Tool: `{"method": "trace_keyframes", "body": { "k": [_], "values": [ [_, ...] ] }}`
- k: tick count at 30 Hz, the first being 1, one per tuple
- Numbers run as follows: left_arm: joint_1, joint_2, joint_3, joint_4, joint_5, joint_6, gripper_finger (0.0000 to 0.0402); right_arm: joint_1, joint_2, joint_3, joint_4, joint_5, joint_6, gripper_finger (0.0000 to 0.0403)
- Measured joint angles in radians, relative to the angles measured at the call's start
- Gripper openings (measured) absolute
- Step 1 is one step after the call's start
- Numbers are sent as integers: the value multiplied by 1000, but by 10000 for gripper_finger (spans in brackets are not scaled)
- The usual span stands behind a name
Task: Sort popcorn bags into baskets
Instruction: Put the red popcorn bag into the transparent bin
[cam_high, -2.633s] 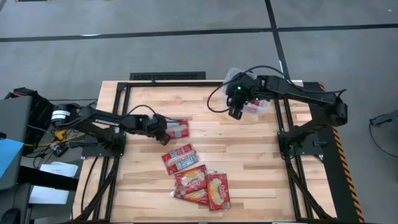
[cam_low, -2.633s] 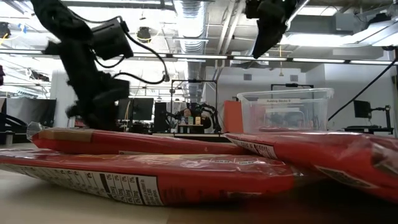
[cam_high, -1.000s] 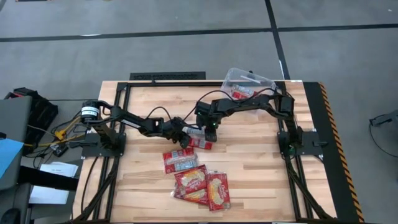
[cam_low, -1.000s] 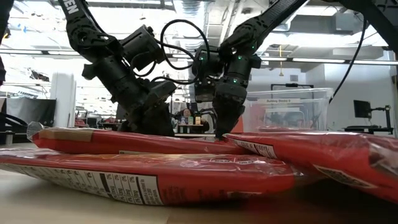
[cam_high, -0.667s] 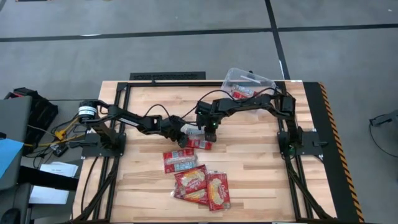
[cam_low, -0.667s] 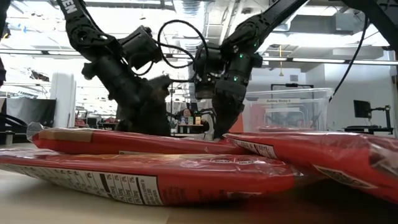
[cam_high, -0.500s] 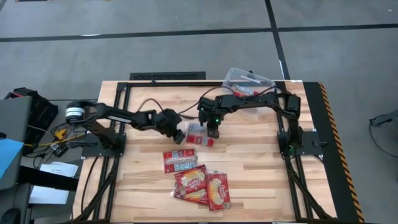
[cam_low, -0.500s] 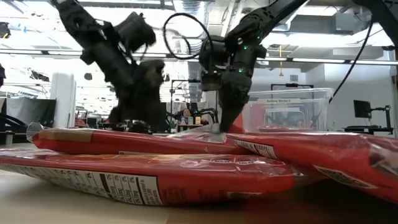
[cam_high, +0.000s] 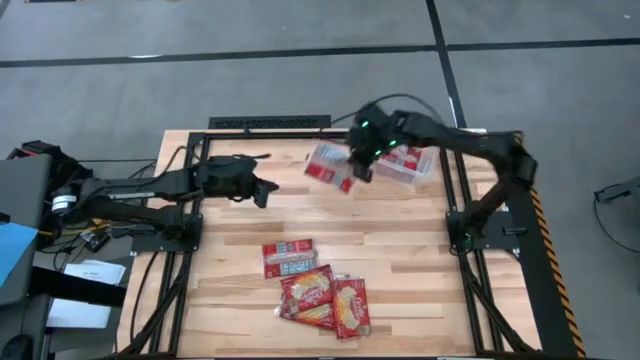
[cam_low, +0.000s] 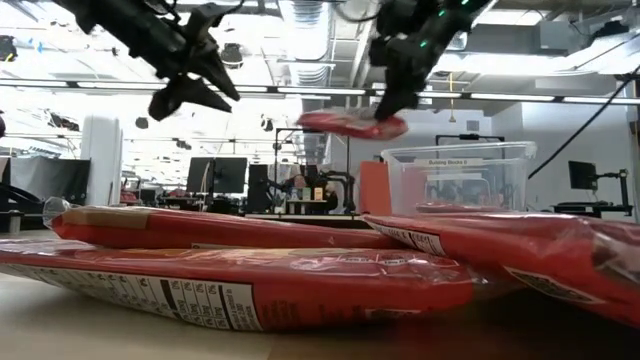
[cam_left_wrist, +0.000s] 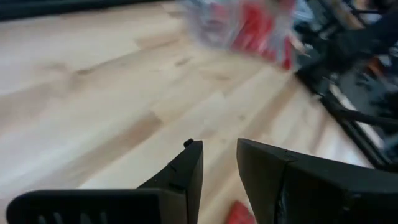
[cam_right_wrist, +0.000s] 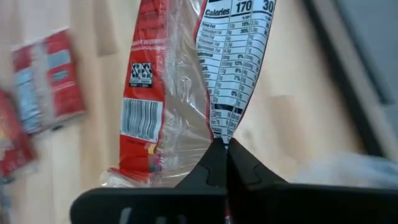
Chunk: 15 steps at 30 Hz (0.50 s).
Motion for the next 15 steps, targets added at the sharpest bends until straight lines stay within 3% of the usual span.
{"method": "trace_keyframes", "body": {
  "k": [7, 15],
  "values": [
    [0, -51, 2, -103, -64, 0, 87, -188, -155, 0, -82, 74, -77, 7],
    [0, -21, 2, -135, -67, 4, 87, -374, -189, 1, -220, 147, -214, 9]
  ]
}}
